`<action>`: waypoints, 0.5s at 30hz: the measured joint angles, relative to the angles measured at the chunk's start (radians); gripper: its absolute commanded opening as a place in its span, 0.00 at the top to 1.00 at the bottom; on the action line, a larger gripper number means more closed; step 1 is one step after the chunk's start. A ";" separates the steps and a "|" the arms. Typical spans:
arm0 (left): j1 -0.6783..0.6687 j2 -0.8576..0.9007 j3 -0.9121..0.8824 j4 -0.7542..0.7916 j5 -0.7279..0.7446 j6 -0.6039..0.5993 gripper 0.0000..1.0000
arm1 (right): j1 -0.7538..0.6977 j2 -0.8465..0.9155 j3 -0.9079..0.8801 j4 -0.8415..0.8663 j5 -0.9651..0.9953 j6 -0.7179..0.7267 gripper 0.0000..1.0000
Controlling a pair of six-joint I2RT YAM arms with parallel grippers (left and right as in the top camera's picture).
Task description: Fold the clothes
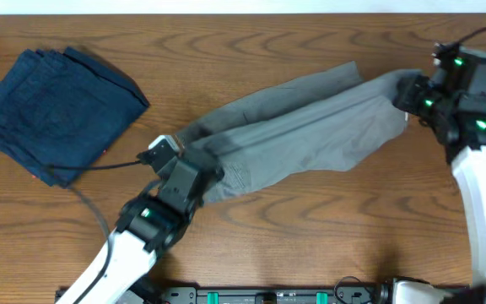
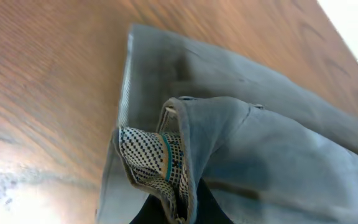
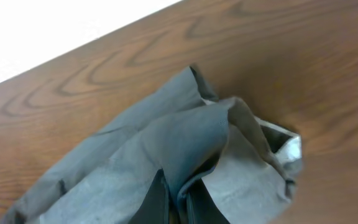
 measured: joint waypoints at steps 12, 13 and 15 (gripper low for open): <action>0.066 0.288 0.000 0.228 -0.032 -0.023 0.93 | 0.048 0.258 0.000 0.175 0.039 -0.003 0.95; 0.067 0.303 0.000 0.248 -0.034 -0.023 0.92 | 0.056 0.276 0.000 0.203 0.042 -0.002 0.90; 0.071 0.334 0.000 0.294 -0.040 -0.025 0.84 | 0.071 0.313 0.000 0.274 0.048 0.005 0.86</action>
